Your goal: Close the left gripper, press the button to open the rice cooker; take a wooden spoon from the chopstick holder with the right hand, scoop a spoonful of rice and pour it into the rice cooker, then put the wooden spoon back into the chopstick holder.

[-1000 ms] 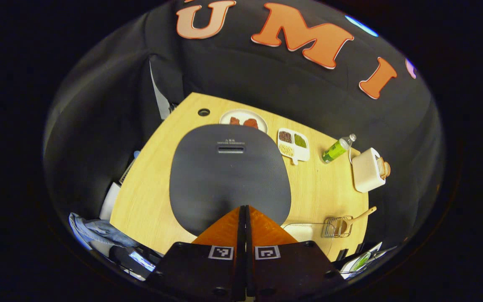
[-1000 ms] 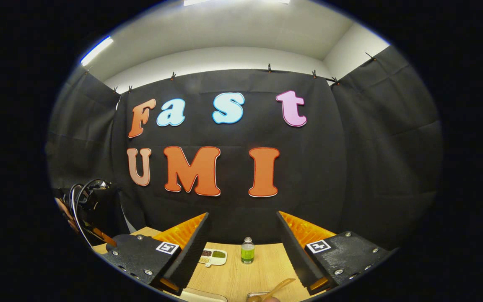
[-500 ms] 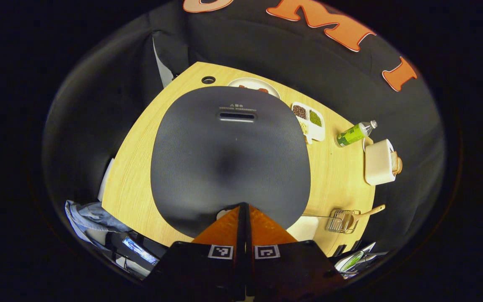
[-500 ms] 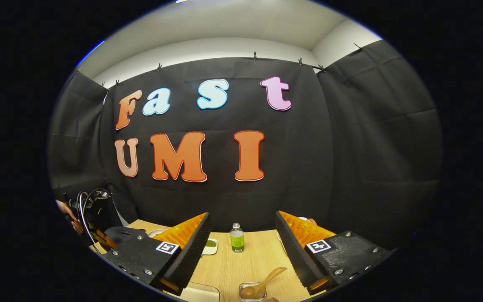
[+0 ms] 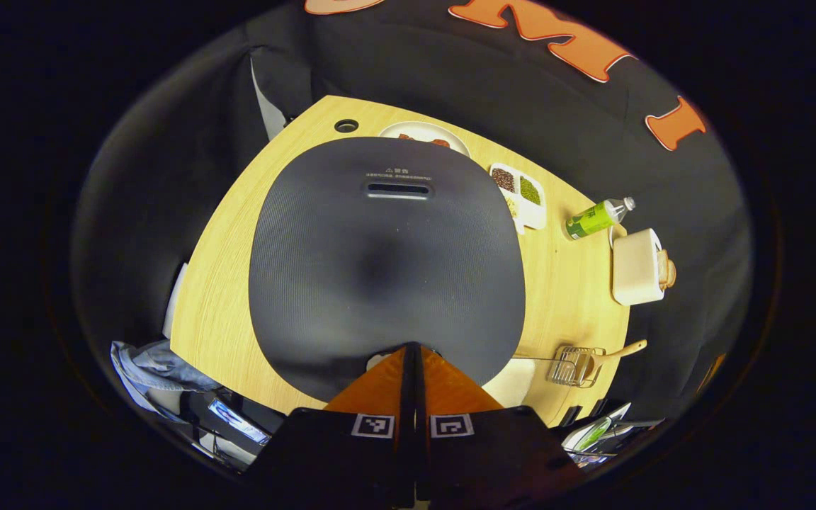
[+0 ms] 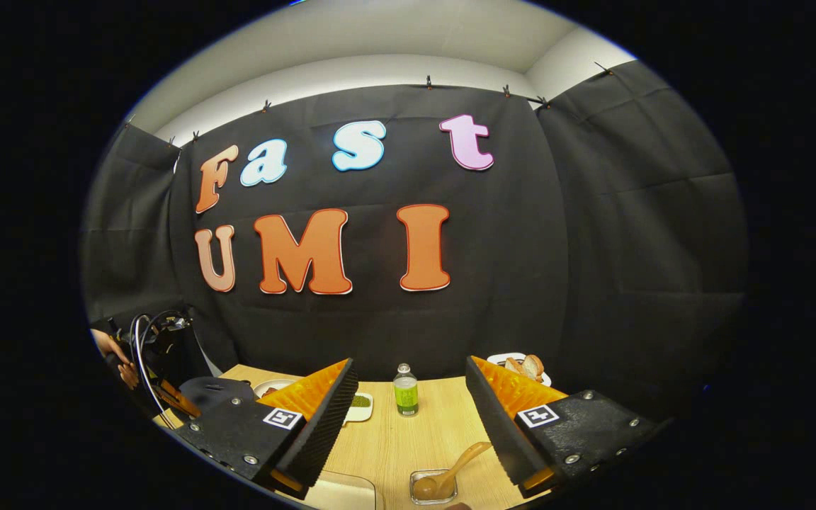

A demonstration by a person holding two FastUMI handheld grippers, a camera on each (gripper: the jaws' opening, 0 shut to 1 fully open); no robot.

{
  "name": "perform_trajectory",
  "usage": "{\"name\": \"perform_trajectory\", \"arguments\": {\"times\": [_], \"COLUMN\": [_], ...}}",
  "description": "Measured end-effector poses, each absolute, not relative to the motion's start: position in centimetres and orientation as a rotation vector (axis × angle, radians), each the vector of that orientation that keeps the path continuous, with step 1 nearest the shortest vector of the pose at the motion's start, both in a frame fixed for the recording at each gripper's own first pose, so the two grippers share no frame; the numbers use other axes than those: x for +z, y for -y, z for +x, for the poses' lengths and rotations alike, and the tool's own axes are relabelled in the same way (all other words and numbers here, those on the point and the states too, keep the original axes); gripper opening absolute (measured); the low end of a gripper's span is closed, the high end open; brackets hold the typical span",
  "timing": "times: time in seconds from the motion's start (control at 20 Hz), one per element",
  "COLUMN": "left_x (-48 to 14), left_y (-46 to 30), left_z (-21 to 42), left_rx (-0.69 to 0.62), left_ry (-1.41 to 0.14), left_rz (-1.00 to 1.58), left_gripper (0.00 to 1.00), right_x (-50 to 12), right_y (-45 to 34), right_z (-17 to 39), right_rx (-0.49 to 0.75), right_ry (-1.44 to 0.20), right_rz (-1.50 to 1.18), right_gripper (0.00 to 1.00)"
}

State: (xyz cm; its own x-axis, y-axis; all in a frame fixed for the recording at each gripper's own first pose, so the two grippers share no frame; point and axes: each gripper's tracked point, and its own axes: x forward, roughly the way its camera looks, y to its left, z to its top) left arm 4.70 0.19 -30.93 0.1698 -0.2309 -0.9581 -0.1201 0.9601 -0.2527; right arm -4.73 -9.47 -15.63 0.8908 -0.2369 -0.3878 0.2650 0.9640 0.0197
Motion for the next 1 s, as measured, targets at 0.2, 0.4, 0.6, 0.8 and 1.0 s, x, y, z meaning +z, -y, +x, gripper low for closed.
{"name": "perform_trajectory", "arguments": {"times": [0.2,0.4,0.6,0.8,1.0], "left_x": [-27.4,-23.0,-16.9,-10.3,-6.8], "left_y": [-0.5,-0.9,-2.6,-2.3,-1.9], "left_z": [6.7,8.9,12.6,12.7,11.2], "left_rx": [-0.132,-0.194,-0.094,-0.051,-0.006], "left_ry": [-1.311,-1.103,-0.757,-0.482,-0.296], "left_rz": [-0.227,-0.035,0.154,0.201,0.231], "left_gripper": [0.01,0.02,0.05,0.06,0.20], "right_x": [-16.1,-16.8,-17.5,-19.0,-20.9], "right_y": [8.5,7.6,7.9,8.6,8.8], "right_z": [-4.4,-4.3,-4.6,-5.2,-5.5], "right_rx": [-0.232,-0.200,-0.197,-0.213,-0.231], "right_ry": [-0.410,-0.425,-0.442,-0.474,-0.518], "right_rz": [0.094,0.087,0.081,0.086,0.100], "right_gripper": [0.95,0.95,0.95,0.95,0.95]}}
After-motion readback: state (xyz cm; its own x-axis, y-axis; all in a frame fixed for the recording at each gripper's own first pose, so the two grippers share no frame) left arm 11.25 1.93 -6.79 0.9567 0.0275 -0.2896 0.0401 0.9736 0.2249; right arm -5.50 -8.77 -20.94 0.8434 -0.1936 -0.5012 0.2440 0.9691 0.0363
